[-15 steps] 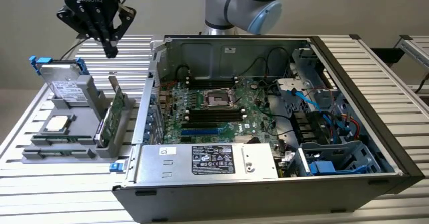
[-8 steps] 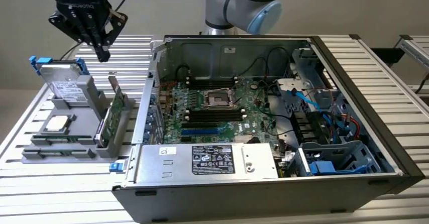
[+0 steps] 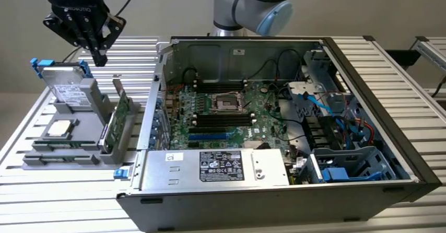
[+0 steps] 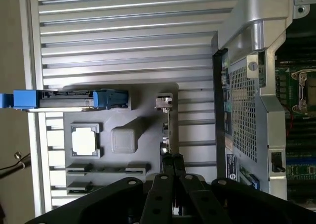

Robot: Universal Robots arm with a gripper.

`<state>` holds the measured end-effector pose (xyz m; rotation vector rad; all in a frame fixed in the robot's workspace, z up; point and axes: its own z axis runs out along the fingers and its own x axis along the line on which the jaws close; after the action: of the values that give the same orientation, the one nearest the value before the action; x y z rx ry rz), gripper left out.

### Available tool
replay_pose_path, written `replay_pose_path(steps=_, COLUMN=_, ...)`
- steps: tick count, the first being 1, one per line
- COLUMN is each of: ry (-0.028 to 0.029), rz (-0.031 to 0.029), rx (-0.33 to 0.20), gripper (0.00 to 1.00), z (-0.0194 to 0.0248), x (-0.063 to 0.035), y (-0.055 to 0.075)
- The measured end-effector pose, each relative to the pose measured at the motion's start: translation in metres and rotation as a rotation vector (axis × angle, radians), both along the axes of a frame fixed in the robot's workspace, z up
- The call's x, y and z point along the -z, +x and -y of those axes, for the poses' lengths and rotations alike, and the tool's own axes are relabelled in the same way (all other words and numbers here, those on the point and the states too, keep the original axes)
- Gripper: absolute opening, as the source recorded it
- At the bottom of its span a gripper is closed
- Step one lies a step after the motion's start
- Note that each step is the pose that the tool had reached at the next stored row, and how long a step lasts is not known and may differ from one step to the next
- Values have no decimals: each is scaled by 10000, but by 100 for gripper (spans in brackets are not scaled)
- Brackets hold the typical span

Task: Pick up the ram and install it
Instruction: 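Reach for the ram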

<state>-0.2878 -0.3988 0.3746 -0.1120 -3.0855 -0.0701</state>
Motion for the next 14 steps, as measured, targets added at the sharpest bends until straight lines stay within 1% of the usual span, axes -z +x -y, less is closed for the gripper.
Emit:
replay_pose_path(steps=4, ry=0, rz=-60, rx=0, gripper=10, z=0, x=4, y=-57)
replay_pose_path(steps=7, ry=0, rz=-116, rx=0, gripper=10, z=0, x=7, y=-91)
replay_pose_path(steps=14, ry=1, rz=-288, rx=0, gripper=10, z=0, x=13, y=-159)
